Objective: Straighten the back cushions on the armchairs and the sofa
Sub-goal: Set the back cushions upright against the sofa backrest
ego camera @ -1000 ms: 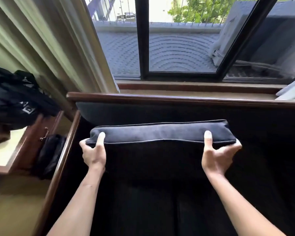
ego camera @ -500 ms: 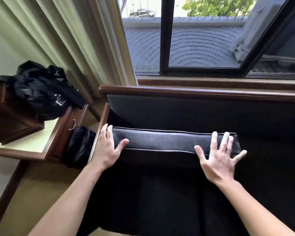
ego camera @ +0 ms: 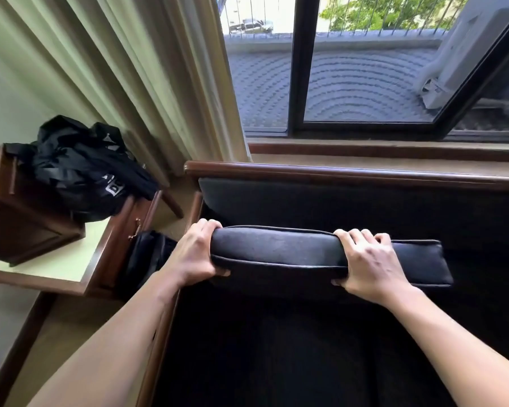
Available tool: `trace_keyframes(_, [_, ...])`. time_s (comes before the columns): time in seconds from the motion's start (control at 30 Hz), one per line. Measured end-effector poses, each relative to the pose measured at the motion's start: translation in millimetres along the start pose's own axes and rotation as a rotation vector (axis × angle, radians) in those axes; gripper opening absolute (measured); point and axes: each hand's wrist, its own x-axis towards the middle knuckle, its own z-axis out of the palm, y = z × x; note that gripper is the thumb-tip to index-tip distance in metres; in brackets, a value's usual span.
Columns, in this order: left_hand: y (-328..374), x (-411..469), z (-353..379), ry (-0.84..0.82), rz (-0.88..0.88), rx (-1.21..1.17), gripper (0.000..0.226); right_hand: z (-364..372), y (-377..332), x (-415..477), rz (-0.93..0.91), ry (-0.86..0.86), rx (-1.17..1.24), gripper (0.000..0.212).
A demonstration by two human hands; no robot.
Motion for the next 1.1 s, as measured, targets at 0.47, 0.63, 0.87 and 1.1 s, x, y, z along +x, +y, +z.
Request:
trace_keyframes(0.47, [-52.7,109.2,-28.4,-0.016,-0.144,-0.015,0.111,0.0,-12.0,128.8,-0.009,-0.008,0.011,0.112])
trace_keyframes(0.63, [-66.8,133.9,-8.4,0.042,-0.143,0.001,0.127,16.4,-2.0,150.1,0.011,0.008,0.033,0.114])
trace_keyframes(0.87, [-60.2,115.8,14.5,0.181,-0.155,0.259,0.115,27.0,-7.3,149.8,0.069,0.052,-0.018,0.11])
trace_keyframes(1.1, [-15.7,54.3,36.0,0.264,-0.084,0.351,0.099,32.2,-34.7,84.5,0.208,0.18,0.072,0.105])
